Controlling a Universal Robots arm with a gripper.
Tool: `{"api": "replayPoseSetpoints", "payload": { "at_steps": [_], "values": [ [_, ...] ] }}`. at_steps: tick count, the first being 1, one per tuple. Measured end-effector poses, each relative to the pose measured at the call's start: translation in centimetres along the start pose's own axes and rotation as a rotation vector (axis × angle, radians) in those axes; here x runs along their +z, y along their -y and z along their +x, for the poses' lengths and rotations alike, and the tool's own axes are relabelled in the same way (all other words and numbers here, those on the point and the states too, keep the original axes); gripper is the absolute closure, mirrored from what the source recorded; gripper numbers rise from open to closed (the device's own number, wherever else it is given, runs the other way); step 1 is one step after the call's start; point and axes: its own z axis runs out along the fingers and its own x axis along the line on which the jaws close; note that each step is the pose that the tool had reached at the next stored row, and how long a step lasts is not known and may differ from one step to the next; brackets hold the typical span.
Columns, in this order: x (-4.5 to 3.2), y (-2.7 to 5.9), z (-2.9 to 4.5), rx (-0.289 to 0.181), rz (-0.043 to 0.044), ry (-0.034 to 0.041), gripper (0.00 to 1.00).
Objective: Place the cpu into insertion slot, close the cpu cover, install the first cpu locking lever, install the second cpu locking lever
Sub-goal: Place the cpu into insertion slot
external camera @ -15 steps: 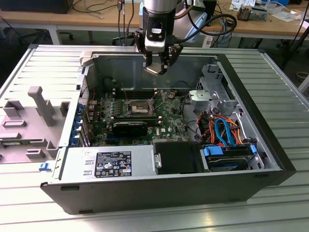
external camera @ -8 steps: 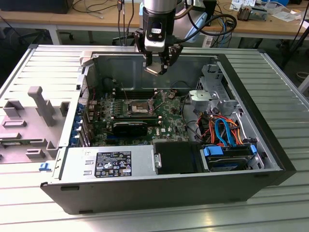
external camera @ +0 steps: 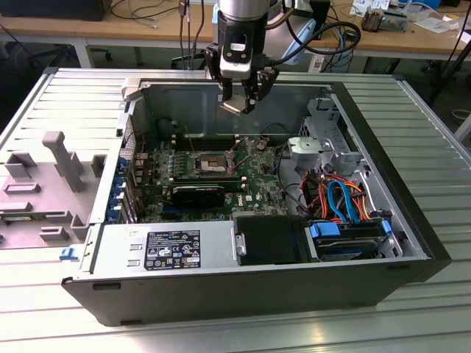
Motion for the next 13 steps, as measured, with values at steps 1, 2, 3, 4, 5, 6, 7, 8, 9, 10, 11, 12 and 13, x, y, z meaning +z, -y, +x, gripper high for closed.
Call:
{"api": "replayPoseSetpoints", "payload": {
  "at_steps": [1, 2, 3, 4, 5, 6, 7, 8, 9, 10, 11, 12, 13],
  "values": [
    [0.00, 0.00, 0.00, 0.001, 0.0000, 0.0001, 0.45],
    [0.00, 0.00, 0.00, 0.002, 0.0000, 0.0001, 0.45],
    [0.00, 0.00, 0.00, 0.003, -0.0001, 0.0002, 0.45],
    [0.00, 0.00, 0.00, 0.003, 0.0000, 0.0003, 0.45],
    [0.00, 0.00, 0.00, 0.005, -0.0001, 0.0005, 0.45],
    [0.01, 0.00, 0.00, 0.006, -0.0001, 0.0005, 0.45],
    [0.01, 0.00, 0.00, 0.007, -0.0001, 0.0006, 0.45],
    [0.01, 0.00, 0.00, 0.008, -0.0001, 0.0007, 0.45],
    [0.01, 0.00, 0.00, 0.009, -0.0002, 0.0007, 0.45],
    [0.01, 0.00, 0.00, 0.010, -0.0002, 0.0009, 0.45],
    [0.02, 0.00, 0.00, 0.011, -0.0002, 0.0009, 0.45],
    [0.02, 0.00, 0.00, 0.013, -0.0002, 0.0011, 0.45],
    [0.02, 0.00, 0.00, 0.015, -0.0003, 0.0013, 0.45]
  ]
}}
